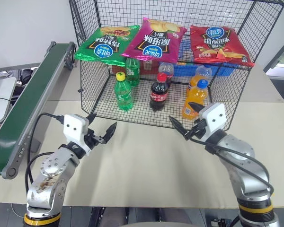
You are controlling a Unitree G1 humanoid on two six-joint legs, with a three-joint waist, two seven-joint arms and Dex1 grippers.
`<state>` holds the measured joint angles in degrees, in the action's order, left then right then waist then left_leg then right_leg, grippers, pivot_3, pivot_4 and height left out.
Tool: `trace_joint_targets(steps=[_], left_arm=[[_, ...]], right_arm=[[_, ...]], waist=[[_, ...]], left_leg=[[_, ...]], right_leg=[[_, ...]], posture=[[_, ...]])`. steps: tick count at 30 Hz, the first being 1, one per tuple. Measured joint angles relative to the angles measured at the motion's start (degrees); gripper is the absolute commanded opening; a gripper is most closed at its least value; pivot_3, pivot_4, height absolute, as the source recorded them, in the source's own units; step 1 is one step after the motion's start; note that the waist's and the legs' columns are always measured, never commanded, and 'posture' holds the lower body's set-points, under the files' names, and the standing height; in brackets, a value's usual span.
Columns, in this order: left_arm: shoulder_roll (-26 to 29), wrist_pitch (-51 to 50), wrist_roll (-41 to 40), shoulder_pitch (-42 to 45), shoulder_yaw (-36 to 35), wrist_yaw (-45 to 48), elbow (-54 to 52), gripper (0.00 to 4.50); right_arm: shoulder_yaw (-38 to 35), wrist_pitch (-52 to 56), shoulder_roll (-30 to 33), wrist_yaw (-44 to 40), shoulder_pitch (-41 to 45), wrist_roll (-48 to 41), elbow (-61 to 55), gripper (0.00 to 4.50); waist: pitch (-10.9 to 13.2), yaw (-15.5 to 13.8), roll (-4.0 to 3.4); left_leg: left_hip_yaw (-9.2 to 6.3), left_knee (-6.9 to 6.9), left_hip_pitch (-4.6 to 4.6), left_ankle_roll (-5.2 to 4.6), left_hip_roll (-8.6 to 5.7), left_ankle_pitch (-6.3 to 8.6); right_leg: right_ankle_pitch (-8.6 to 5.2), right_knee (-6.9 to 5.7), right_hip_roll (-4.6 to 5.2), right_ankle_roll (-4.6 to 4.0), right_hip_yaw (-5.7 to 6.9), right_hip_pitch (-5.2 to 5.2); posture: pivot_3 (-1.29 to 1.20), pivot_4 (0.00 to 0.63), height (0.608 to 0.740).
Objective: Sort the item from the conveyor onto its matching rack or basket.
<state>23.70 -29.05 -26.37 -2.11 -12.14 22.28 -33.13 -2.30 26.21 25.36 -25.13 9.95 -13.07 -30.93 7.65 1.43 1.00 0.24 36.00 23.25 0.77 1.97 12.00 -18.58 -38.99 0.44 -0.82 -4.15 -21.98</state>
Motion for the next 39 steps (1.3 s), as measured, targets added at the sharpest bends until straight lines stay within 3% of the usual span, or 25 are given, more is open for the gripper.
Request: trace_joint_targets(steps=[13, 39], left_arm=[[-3.8, -0.2, -0.7, -0.8, -1.7, -8.0, -1.2, 4.50], [-2.6, -1.1, -0.7, 1.5, -1.0, -7.6, -2.0, 4.50]], right_arm=[[-0.4, 1.1, 0.0, 2.1, 0.8, 0.6, -0.5, 4.44], [-0.4, 0.4, -0.6, 2.7, 0.8, 1.6, -0.5, 4.44]], waist=[[0.0, 0.0, 0.01], [0.0, 0.0, 0.01]], left_leg=[[0.00, 0.00, 0.00, 0.00, -0.02, 0.00], [0.01, 0.00, 0.00, 0.00, -0.02, 0.00]], right_leg=[[0.00, 0.00, 0.00, 0.00, -0.02, 0.01], [0.00, 0.01, -0.01, 0.00, -0.03, 0.01]], posture=[[0.00, 0.150, 0.740], [0.00, 0.150, 0.740]])
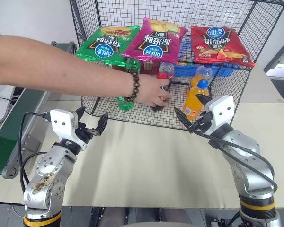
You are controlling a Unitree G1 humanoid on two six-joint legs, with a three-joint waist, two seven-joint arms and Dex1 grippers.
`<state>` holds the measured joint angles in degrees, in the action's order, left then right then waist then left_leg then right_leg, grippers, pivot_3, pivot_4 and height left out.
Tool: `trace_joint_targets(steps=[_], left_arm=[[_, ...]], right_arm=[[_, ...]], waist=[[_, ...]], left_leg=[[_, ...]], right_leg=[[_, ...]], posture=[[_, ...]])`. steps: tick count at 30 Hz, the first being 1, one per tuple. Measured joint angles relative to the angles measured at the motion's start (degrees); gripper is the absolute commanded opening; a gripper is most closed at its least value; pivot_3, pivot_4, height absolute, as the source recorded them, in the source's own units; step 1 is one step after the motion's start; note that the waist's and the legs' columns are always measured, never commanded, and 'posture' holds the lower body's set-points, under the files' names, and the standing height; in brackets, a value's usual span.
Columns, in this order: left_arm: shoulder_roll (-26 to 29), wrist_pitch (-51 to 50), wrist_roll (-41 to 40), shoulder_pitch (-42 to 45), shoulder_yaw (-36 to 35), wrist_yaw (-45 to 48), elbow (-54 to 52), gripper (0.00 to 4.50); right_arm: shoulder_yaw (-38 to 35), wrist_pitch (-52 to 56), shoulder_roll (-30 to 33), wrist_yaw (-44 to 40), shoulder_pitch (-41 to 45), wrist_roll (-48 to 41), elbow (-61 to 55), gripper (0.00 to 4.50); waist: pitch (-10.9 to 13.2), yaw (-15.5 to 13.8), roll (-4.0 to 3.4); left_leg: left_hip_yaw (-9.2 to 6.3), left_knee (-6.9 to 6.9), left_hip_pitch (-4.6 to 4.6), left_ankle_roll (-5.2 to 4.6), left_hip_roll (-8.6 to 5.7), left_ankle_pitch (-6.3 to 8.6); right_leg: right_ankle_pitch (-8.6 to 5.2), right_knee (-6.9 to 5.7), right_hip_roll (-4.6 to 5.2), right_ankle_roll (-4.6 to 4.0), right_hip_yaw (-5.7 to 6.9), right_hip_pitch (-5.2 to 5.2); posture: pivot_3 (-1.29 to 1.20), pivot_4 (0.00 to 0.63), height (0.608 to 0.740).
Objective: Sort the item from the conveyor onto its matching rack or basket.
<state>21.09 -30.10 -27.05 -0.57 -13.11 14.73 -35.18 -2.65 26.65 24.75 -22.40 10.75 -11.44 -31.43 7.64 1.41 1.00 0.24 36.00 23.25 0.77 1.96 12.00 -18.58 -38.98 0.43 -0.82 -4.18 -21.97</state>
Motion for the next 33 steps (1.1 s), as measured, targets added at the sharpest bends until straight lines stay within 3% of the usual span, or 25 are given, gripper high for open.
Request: trace_joint_targets(steps=[10, 17, 25, 33], left_arm=[[1.1, -0.4, -0.1, -0.9, 0.4, 1.4, 0.0, 4.50], [1.4, -1.3, -1.2, -6.3, -0.2, 1.7, -2.1, 4.50], [-2.0, -1.0, 0.0, -13.1, -0.4, -2.3, -6.3, 4.50], [-3.8, -1.1, -0.2, -12.6, -3.1, -5.5, -6.7, 4.50]], right_arm=[[0.0, 0.0, 0.1, -0.2, 0.0, -0.1, 0.0, 4.44], [0.0, 0.0, 1.5, -3.9, -0.2, -2.2, 0.0, 4.44], [0.5, 0.0, 2.9, -9.5, 0.5, -5.2, 1.2, 4.44], [2.4, 0.1, 3.0, -12.6, 5.2, -6.8, 2.8, 4.44]], waist=[[0.0, 0.0, 0.00], [0.0, 0.1, 0.00], [0.0, 0.4, 0.00], [0.0, 0.7, 0.01]], left_leg=[[0.00, 0.00, 0.00, 0.00, 0.00, 0.00], [-0.01, 0.00, 0.00, 0.00, 0.01, 0.00], [-0.01, 0.00, -0.02, 0.00, 0.02, 0.00], [-0.03, 0.01, -0.01, 0.00, 0.00, 0.00]], right_leg=[[0.00, 0.00, 0.00, 0.00, 0.00, 0.00], [0.00, 0.00, 0.01, 0.00, 0.01, 0.00], [0.00, 0.01, -0.01, 0.00, 0.01, 0.01], [0.00, 0.02, -0.01, 0.00, 0.01, 0.03]], posture=[[0.00, 0.150, 0.740], [0.00, 0.150, 0.740], [0.00, 0.150, 0.740], [0.00, 0.150, 0.740]])
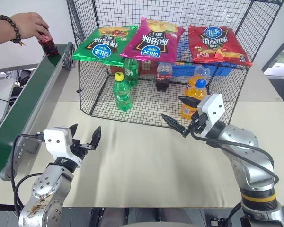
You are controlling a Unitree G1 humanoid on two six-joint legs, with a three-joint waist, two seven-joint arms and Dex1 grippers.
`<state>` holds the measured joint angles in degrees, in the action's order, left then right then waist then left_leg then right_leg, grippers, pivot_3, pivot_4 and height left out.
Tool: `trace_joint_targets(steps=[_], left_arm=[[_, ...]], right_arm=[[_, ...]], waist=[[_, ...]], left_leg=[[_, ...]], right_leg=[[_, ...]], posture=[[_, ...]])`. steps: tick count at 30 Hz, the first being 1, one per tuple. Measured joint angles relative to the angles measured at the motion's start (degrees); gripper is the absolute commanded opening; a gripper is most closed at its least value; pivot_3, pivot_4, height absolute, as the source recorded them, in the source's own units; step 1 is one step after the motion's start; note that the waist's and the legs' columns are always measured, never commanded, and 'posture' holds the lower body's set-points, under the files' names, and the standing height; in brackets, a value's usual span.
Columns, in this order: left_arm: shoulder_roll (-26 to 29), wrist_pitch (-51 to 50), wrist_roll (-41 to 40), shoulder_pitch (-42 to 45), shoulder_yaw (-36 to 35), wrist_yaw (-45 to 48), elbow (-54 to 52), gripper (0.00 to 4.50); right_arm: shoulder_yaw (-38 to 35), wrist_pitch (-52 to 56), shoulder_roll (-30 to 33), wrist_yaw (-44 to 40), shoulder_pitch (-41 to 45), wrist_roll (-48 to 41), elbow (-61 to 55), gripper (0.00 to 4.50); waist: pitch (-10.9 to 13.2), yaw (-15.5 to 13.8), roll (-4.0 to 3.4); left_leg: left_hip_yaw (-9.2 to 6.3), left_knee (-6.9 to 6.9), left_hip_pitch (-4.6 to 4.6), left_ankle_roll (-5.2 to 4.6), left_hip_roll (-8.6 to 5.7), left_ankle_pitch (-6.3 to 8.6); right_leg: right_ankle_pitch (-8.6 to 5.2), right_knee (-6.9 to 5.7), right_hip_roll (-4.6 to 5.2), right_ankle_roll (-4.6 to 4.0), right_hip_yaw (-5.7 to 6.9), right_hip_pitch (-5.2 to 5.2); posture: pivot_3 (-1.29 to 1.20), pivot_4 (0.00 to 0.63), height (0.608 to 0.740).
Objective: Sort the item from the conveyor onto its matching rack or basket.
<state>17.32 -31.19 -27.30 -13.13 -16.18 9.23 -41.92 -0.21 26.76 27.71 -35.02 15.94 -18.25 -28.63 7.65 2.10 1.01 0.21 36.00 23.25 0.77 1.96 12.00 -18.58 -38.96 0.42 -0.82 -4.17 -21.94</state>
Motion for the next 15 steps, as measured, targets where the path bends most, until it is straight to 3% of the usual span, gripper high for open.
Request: trace_joint_targets(steps=[15], left_arm=[[0.1, 0.0, 0.0, 1.0, -1.1, 0.2, 0.0, 4.50]], right_arm=[[0.2, 0.1, 1.0, -2.1, 1.6, -0.6, 2.2, 4.44]], waist=[[0.0, 0.1, 0.00]], left_leg=[[0.00, 0.00, -0.02, 0.00, 0.00, 0.00]], right_leg=[[0.00, 0.00, 0.00, 0.00, 0.00, 0.02]], posture=[[0.00, 0.150, 0.740]])
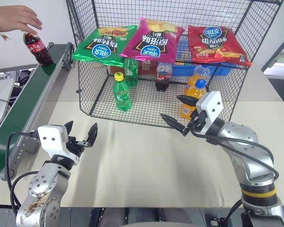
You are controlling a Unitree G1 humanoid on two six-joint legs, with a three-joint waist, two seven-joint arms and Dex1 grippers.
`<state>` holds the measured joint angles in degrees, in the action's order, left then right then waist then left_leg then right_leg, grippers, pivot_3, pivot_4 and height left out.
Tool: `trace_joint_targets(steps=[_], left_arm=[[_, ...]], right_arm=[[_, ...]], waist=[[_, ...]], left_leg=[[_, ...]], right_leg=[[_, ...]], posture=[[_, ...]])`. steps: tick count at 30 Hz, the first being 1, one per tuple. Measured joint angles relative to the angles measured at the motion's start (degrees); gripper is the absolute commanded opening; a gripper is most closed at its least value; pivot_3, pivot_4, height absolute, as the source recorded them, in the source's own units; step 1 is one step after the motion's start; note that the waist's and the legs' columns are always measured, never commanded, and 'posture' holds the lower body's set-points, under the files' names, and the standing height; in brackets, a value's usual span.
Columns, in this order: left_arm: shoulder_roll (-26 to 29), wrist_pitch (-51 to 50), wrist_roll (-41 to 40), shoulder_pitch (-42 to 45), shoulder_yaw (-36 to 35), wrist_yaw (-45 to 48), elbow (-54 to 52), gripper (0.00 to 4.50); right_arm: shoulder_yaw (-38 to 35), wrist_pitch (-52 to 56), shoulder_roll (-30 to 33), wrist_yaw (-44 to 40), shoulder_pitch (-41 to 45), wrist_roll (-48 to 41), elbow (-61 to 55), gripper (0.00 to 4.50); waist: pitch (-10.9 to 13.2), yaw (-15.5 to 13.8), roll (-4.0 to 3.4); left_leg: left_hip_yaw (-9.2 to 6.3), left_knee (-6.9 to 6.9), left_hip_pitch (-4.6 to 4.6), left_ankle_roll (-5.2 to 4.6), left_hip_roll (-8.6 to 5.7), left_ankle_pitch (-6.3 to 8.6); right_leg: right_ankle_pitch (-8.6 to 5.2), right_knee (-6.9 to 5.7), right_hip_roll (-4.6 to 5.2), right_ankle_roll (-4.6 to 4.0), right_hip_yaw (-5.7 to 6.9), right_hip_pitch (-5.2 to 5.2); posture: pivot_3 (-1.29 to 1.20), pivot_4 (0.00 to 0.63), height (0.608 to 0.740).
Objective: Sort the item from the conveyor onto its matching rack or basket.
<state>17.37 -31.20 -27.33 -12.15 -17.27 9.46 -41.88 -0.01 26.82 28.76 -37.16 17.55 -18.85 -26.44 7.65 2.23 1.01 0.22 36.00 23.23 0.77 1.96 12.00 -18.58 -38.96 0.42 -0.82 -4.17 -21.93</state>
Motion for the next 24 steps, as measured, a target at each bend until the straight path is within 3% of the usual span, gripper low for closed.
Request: trace_joint_targets(steps=[6, 18, 24], left_arm=[[0.3, 0.2, 0.9, -0.6, -4.1, -1.9, 0.0, 4.50], [-0.5, 4.0, -1.2, -2.2, -20.9, -5.9, -0.3, 4.50], [5.0, 4.7, -4.4, -1.8, -30.8, -4.9, 3.1, 4.50]], right_arm=[[-0.2, 0.5, 1.3, -3.1, 2.6, -2.8, 0.8, 4.44], [2.7, 11.2, -0.8, -12.5, 24.4, -15.7, 8.0, 4.44], [3.9, 14.3, -4.3, -13.1, 29.9, -18.5, 11.3, 4.44]], waist=[[0.0, 0.2, 0.00], [0.0, 0.1, 0.01], [0.0, 0.2, 0.02]], left_leg=[[-0.02, 0.00, -0.03, 0.00, 0.01, 0.00], [-0.02, 0.00, -0.01, -0.03, 0.02, 0.02], [-0.03, -0.01, -0.06, -0.03, 0.10, 0.02]], right_leg=[[0.00, 0.00, -0.01, 0.00, 0.01, 0.01], [0.00, 0.00, 0.08, 0.00, 0.06, 0.01], [0.01, -0.03, 0.16, -0.01, 0.10, 0.00]], posture=[[0.00, 0.150, 0.740], [0.00, 0.150, 0.740], [0.00, 0.150, 0.740]])
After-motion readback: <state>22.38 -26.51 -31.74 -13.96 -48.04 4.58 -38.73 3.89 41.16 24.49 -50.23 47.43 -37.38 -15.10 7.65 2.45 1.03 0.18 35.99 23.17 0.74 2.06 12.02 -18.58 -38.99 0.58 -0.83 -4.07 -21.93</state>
